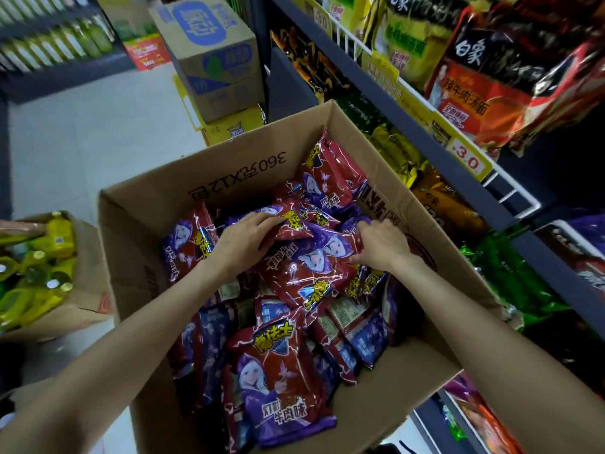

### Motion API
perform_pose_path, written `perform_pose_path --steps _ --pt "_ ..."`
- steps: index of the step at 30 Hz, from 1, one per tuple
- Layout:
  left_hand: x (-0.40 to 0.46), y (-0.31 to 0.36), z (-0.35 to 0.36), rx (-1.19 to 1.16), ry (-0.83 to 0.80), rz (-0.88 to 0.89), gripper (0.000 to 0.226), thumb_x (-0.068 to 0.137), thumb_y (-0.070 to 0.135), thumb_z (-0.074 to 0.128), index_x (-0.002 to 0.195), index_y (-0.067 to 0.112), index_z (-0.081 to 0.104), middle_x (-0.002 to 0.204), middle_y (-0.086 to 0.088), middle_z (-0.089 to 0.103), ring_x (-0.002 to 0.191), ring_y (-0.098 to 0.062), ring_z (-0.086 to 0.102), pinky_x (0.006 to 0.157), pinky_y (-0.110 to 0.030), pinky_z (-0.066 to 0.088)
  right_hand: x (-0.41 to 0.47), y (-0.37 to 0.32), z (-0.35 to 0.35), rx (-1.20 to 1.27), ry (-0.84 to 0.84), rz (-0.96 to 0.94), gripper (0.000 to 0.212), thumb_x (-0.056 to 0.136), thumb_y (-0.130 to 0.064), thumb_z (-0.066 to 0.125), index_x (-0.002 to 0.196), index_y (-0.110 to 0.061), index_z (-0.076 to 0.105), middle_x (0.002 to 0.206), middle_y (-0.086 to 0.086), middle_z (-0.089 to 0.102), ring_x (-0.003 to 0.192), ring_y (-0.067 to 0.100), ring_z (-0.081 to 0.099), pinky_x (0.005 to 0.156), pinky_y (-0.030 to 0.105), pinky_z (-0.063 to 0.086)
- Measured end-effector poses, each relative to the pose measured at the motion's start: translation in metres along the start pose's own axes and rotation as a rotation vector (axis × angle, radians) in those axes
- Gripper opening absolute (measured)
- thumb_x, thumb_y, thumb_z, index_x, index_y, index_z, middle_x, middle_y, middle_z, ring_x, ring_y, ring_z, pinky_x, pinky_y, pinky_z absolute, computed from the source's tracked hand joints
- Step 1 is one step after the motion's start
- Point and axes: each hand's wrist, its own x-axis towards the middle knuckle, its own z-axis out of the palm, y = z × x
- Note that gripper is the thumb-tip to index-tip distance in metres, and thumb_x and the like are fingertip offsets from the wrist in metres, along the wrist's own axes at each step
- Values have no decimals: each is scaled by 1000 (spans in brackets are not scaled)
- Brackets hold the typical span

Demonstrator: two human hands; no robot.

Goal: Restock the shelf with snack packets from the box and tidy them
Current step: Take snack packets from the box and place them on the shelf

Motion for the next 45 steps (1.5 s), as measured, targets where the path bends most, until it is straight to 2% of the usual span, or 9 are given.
perform_pose_path --steps 3,7,11,17,21,26,32,38,45 --pt "-2 0 -12 -30 152 26 42 89 23 61 130 16 55 124 -7 57 109 -24 55 71 -40 57 -10 4 -8 355 83 31 30 83 -31 70 102 -20 49 102 2 63 95 23 59 65 32 43" --pt "-4 8 -33 -133 312 -58 37 93 33 56 127 18 57 114 -5 61 89 -20 62 64 -33 56 -36 7 -23 768 325 139 24 85 -28 69 101 -24 52 96 -10 62 86 13 62 78 32 51" --pt "6 35 -61 -621 440 -261 32 91 21 61 120 7 55 103 0 65 83 2 62 69 -18 50 -70 16 -45 906 623 147 23 86 -28 69 105 -20 57 95 -16 58 92 3 56 83 22 44" --pt "33 87 -103 -1018 428 -244 20 97 20 52 116 25 50 110 5 63 98 -9 64 80 -30 52 -141 48 -87 823 996 132 13 94 -29 57 100 -17 58 70 -12 55 60 3 48 59 22 33" --pt "46 135 -123 -978 334 -78 25 99 14 47 121 25 47 109 17 61 97 4 60 78 -14 46 -197 83 -99 672 1001 193 21 96 -29 52 104 -11 59 69 2 53 58 16 42 57 31 22" --pt "55 216 -140 -887 262 80 27 98 16 48 115 38 47 94 35 62 86 11 60 72 -9 45 -279 141 -102 829 866 197 13 93 -34 54 93 -21 60 81 0 63 72 8 52 68 24 37" --pt "57 340 -146 -963 210 299 28 95 24 54 120 36 48 104 29 63 100 3 60 83 -15 47 -383 226 -106 943 767 264 7 89 -34 59 90 -27 61 75 -8 67 62 -2 61 60 15 47" --pt "63 444 -134 -1041 335 368 33 85 40 58 116 29 51 105 16 66 99 -4 63 81 -20 48 -444 327 -118 856 838 339 6 91 -34 59 87 -29 59 83 -4 67 69 10 63 68 28 49" --pt "96 546 -96 -661 296 348 35 93 34 57 124 18 51 95 10 67 77 -6 64 75 -29 50 -410 419 -127 677 779 393 13 94 -32 54 106 -28 58 98 -4 62 84 10 60 69 21 43"
